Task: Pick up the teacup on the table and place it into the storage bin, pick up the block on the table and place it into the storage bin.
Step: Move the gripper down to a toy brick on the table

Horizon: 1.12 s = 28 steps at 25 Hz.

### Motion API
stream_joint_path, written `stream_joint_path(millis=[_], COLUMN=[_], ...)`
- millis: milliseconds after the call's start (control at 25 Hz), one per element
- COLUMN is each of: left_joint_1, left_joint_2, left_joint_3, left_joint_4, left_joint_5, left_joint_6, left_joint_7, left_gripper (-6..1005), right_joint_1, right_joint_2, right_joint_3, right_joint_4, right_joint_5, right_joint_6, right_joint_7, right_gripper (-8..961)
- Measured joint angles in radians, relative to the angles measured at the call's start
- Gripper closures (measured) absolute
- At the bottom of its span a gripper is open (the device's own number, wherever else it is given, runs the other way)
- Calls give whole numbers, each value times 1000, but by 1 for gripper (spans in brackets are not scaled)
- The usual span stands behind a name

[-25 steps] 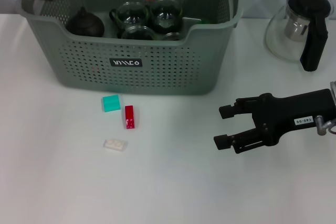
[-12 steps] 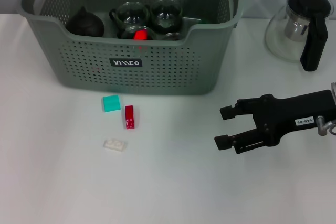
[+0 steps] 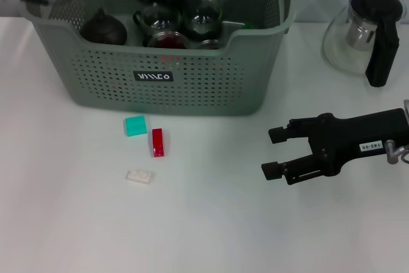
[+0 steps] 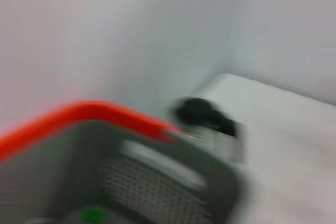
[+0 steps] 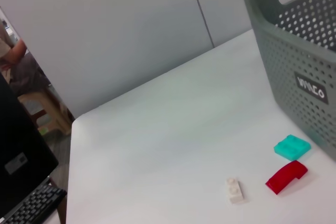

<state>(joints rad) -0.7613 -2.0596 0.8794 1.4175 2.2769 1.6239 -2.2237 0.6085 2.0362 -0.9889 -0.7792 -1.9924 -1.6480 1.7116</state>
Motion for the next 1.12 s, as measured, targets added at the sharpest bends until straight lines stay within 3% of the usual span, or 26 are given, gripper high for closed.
stream_joint_path(millis=[40,80,200,360,560,640,880,1120], left_joint_1=[0,34,79,151,228,235,232,175], left_joint_2=[0,-10,-34,-64,-105,-110,-113,-104], left_joint_3=[0,1,9,77,197,240,362,446], left_joint_4=[0,80,176,262,292,269,162,31], left_joint_5=[0,-54,-82,-49,108,165,326,458], left_joint_6=[0,139,275,366,327,292,118,19], left_joint_7=[0,30,75,131,243,274,369,429], left_gripper=[99,64,57,58,72,78,95,113], right_joint_1=[0,-1,-3,-4,-4,-4,1,7], right_joint_2=[0,1,1,1,0,2,5,10], right_joint_3=[4,7,13,18,18,18,18,18], right_joint_4=[0,0,1,5,14,14,44,53], right_joint_5=[0,0,-1,-3,-3,-4,-6,-1], right_joint_6=[0,0,0,2,6,13,35,53], right_joint_7=[-1,-2,-6,-9,-10,-10,-12,1], right_gripper=[7,7,7,7,7,7,7,7])
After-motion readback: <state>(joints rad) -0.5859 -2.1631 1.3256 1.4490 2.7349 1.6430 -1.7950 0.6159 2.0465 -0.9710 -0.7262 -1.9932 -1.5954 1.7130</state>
